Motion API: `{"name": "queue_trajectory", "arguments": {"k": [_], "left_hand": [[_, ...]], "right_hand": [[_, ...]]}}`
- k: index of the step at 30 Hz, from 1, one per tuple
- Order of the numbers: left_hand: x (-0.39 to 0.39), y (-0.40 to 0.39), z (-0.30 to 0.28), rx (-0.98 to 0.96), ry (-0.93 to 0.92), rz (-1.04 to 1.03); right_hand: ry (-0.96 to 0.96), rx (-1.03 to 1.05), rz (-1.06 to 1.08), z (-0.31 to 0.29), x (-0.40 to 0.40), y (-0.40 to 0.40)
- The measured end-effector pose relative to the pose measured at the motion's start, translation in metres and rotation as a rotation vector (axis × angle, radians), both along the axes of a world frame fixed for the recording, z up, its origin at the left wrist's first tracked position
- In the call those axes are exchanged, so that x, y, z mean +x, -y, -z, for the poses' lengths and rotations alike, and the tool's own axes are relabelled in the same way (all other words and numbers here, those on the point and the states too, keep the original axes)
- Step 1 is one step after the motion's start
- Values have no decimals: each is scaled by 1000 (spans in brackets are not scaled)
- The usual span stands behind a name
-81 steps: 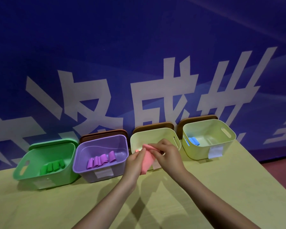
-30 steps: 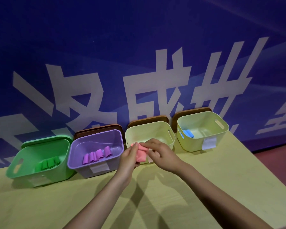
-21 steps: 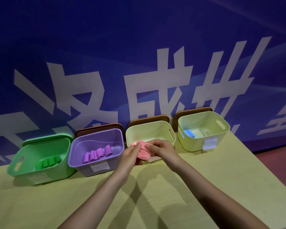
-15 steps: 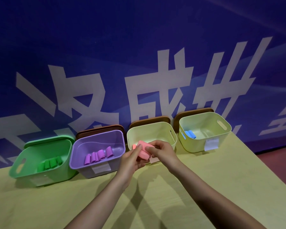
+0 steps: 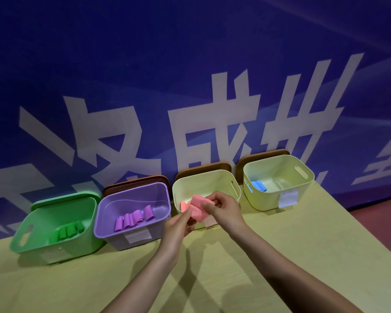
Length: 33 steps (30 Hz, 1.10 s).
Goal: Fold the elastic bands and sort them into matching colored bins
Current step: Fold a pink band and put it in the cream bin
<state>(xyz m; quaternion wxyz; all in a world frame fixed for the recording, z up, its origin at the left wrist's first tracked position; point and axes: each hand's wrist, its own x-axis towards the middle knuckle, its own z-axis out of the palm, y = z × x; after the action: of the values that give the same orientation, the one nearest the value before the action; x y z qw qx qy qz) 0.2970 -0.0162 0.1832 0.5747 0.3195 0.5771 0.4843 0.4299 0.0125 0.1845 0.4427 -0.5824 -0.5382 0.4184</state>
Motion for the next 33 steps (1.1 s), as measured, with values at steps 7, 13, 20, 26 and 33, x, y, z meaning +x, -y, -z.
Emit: {"name": "queue_trajectory", "arguments": {"k": [7,13,20,26,33], "left_hand": [[8,-3,-8,-1,333,-40],[1,-7,-11,-98,411,-1],[3,-8,-2,-48,416,34],[8,-15,5,69,336,-27],[9,-21,22,130,78,69]], "right_hand": [[403,482,-40,10,-7,0],[493,521,-300,10,11,-5],[213,375,-230,15,10,4],[-207,25,-73,13,6,4],[-178,84,-90,17,11,-1]]}}
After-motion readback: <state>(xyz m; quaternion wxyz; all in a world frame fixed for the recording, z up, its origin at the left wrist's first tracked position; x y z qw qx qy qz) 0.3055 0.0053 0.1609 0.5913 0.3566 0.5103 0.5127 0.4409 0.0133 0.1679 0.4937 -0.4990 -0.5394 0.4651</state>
